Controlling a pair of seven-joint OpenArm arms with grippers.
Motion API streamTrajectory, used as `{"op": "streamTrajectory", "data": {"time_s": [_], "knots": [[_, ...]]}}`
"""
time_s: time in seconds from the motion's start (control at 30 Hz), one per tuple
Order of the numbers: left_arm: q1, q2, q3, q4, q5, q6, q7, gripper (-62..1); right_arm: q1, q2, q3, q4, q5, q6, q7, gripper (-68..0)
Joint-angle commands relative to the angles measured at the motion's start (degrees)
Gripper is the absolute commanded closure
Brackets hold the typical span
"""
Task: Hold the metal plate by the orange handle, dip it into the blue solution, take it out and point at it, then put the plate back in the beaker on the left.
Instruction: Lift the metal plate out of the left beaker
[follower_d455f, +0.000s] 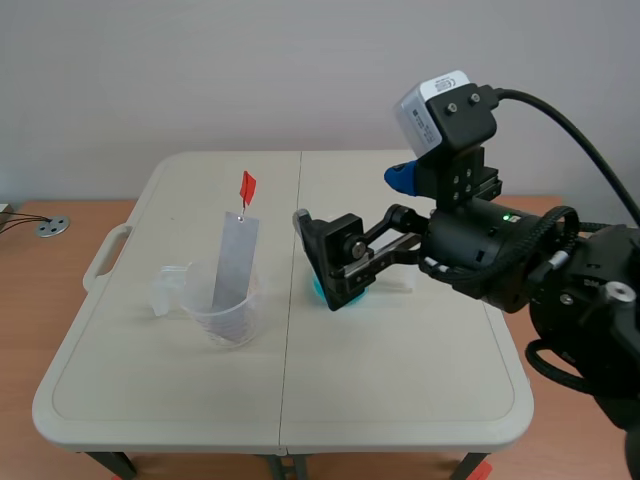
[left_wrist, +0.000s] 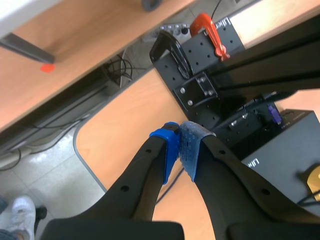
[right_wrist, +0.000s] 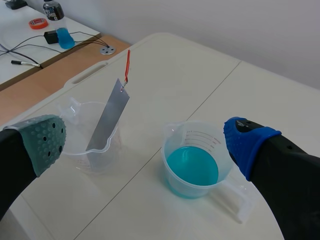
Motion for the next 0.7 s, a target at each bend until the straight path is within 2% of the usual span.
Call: {"op": "streamTrajectory", "data": {"time_s": [0.0,0.23,0.43,0.67], "knots": [[0.31,0.0,-0.31,0.24,-0.35,0.11,-0.31,-1.5,1.88,-1.01,-0.15,-1.09,0.17,0.04,0.9,-66.3],[0.31,-0.02,-0.31,0.24,-0.35,0.26,-0.24,-1.5,7.78,-5.53,-1.62,-9.9,-3.43,0.04,0.98,-66.3],[0.31,0.0,-0.31,0.24,-0.35,0.26,-0.22,-1.5,12.85,-7.67,-4.0,-16.15,-4.04,0.04,1.09,-66.3],[0.31,-0.02,-0.28,0.24,-0.37,0.26,-0.22,-1.5,18.18,-11.85,-4.2,-22.8,-6.21,0.52,1.05,-66.3]]}}
